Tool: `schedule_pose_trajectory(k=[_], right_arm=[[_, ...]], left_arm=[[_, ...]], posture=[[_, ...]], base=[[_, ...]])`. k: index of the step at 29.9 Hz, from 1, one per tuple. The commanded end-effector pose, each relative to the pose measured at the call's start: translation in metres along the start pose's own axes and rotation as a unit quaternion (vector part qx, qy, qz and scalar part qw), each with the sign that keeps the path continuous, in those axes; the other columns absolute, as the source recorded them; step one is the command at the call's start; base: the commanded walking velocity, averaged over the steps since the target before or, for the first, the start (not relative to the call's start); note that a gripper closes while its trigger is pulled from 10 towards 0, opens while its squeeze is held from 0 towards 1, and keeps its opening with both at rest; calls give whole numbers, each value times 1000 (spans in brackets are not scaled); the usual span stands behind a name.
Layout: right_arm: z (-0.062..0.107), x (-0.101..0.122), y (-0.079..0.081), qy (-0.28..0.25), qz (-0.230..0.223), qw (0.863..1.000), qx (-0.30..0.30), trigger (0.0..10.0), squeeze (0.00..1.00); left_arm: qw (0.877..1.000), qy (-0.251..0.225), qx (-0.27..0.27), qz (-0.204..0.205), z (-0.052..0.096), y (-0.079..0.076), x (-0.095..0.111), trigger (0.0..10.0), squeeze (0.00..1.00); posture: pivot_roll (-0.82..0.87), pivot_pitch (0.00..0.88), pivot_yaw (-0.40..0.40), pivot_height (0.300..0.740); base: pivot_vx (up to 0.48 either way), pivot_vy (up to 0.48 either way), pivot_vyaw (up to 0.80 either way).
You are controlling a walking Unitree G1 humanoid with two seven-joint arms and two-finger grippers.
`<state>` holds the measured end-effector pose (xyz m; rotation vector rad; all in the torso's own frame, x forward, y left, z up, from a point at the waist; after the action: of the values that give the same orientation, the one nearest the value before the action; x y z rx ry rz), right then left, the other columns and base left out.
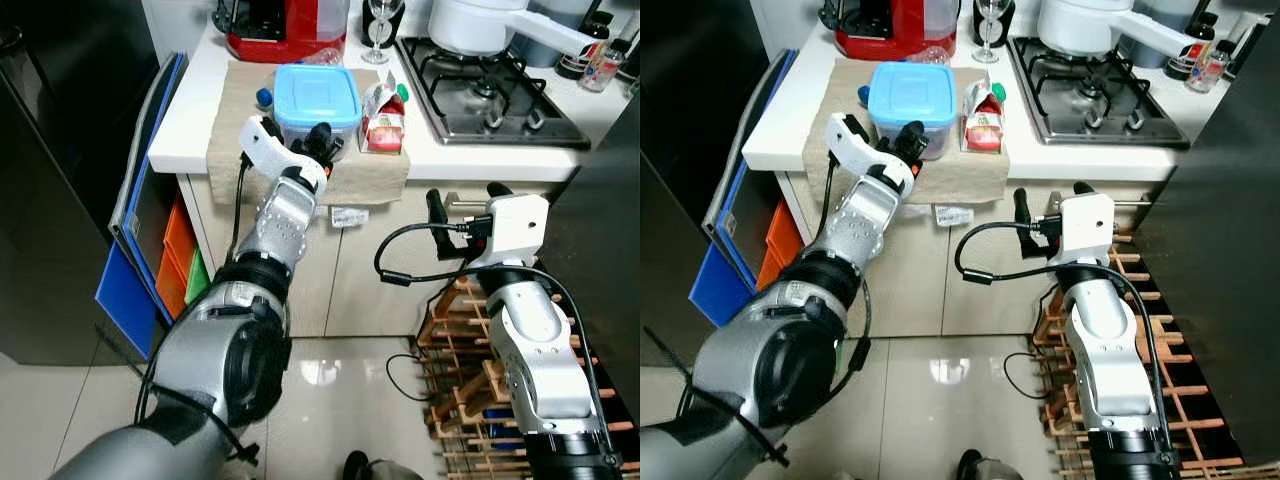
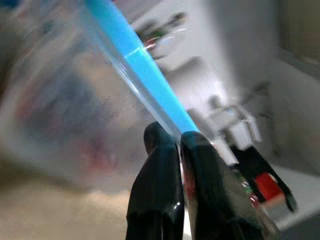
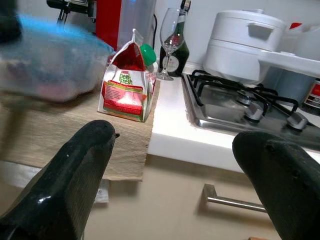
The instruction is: Restocking fridge
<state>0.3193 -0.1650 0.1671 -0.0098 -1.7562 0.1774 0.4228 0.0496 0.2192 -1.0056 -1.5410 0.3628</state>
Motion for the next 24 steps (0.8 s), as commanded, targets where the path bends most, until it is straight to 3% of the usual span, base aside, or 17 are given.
schedule_pose_trajectory(k=[1, 6, 10, 14, 20, 24], right_arm=[[0, 2, -2, -1, -1, 1000, -2, 10000, 188], [-1, 1, 0, -1, -1, 1000, 1, 10000, 184], [-1, 1, 1, -1, -2, 1000, 2, 10000, 188], [-1, 0, 1, 1, -2, 1000, 5, 10000, 192], [-1, -1, 1, 2, -1, 1000, 5, 10000, 192], [-1, -1, 1, 3, 1, 1000, 5, 10000, 188]], left_arm=[[996, -20, -78, -39, -2, -32, 11, 0, 0], [995, -41, -83, -49, 4, -37, 28, 0, 0], [995, -38, -76, -47, 6, -34, 28, 0, 0], [997, -18, -51, -48, 16, -21, 20, 0, 0], [998, -3, -21, -54, 19, -8, 13, 0, 0], [997, 20, 28, -64, 21, 12, 3, 0, 0]], posture=[[-160, 44, -50, 740], [-146, 40, -54, 740], [-139, 34, -57, 740], [-137, 28, -58, 740], [-139, 25, -59, 740], [-142, 23, -59, 740]], base=[[0, 0, 0], [0, 0, 0], [0, 0, 0], [0, 0, 0], [0, 0, 0], [0, 0, 0]])
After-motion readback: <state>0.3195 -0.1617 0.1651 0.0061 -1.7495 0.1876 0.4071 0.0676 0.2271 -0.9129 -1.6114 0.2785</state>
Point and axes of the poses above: a point about 5 cm out from each wrist's last joint towards the gripper, its own z axis pointing back from the gripper into the wrist, its own x axis along the axis of the wrist's last joint, y = z × x, the point moved 3 cm from there along -z, pointing out of the wrist towards the gripper, and after that the axes turned 1 degree about -z, right-handed, at the moved point
